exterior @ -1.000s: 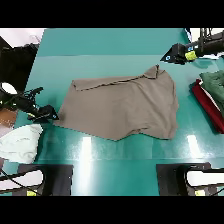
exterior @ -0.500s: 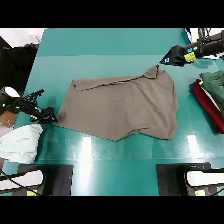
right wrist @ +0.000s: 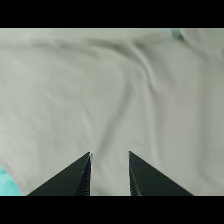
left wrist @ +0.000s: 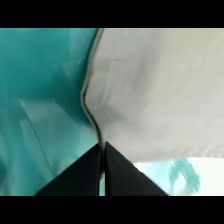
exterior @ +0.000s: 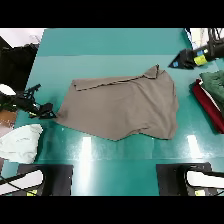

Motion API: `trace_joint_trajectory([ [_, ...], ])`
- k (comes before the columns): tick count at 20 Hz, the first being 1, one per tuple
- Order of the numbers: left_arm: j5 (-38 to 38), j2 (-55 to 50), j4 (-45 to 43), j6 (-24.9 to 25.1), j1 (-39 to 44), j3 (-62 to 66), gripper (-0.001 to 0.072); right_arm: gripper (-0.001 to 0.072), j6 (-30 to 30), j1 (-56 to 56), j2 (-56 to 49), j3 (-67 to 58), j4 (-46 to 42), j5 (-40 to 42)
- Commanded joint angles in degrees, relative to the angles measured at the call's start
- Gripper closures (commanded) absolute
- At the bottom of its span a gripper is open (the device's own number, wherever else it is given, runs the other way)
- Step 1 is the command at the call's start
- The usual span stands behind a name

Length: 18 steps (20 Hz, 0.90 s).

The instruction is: Fold the shirts.

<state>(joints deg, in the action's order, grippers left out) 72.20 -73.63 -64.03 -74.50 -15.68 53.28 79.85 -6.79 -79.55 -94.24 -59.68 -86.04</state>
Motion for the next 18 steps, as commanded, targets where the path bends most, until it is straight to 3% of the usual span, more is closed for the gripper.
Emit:
trace_joint_trajectory([
  [1,-1.38,6.58,-0.61,0.00,0.00,0.90,0.0683,0.0446,0.04,-3.41,8.33,13.29,-6.67,-2.40],
  [6,-0.20,10.67,-0.17,-0.02,0.00,0.87,0.0682,0.0444,0.02,-11.37,24.63,43.98,-6.43,4.26],
  [7,0.22,10.67,-0.04,-0.02,0.00,0.87,0.0682,0.0403,0.00,-12.72,26.99,48.78,-6.40,4.87],
  [8,0.61,10.67,0.24,-0.04,0.00,0.87,0.0682,0.0187,-0.02,-13.99,29.18,53.35,-6.40,5.31],
  [9,0.92,10.67,0.55,-0.04,0.00,0.87,0.0682,0.0087,0.00,-15.08,30.82,56.87,-6.32,5.73],
  [10,1.14,10.67,0.70,-0.04,0.00,0.87,0.0682,0.0090,0.00,-15.87,31.95,59.89,-6.14,6.21],
  [12,1.75,10.67,1.18,-0.04,0.00,0.87,0.0682,0.0168,0.00,-16.28,33.11,64.06,-5.84,7.19],
  [18,3.76,10.67,1.51,-0.04,0.00,0.87,0.0682,0.0172,-0.07,-16.28,29.73,67.73,-1.60,12.22],
])
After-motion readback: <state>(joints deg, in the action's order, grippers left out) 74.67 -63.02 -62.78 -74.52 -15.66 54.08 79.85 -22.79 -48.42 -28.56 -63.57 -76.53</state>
